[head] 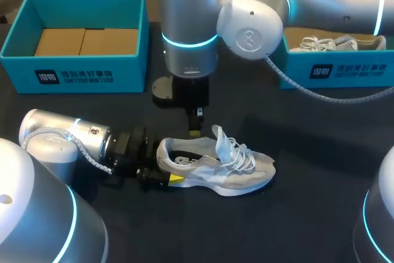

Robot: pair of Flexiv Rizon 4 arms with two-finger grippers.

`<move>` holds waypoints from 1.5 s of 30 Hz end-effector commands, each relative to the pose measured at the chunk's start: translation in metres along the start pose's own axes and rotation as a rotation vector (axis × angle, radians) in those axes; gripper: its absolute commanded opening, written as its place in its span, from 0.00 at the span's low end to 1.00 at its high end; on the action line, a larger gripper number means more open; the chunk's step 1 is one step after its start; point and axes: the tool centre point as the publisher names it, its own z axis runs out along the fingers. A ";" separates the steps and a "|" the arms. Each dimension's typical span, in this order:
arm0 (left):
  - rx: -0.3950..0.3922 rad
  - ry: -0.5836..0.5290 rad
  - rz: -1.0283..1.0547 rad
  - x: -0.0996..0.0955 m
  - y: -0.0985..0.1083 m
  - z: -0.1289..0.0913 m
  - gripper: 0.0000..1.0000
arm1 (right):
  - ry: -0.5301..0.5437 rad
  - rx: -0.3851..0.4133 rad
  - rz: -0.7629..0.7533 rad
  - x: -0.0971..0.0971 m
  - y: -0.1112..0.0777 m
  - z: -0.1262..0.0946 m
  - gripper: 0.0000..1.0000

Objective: Take the shoe out of the shoebox, open the shoe tongue, remove and reinsert the insole, then place the shoe into the shoebox

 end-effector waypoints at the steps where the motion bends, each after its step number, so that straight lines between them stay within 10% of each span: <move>1: -0.003 0.001 -0.001 0.000 0.002 0.001 0.00 | -0.017 0.009 0.004 0.008 0.001 -0.007 0.00; 45: -0.003 0.001 -0.001 0.000 0.002 0.001 0.00 | -0.170 0.076 0.060 0.051 0.021 0.004 0.00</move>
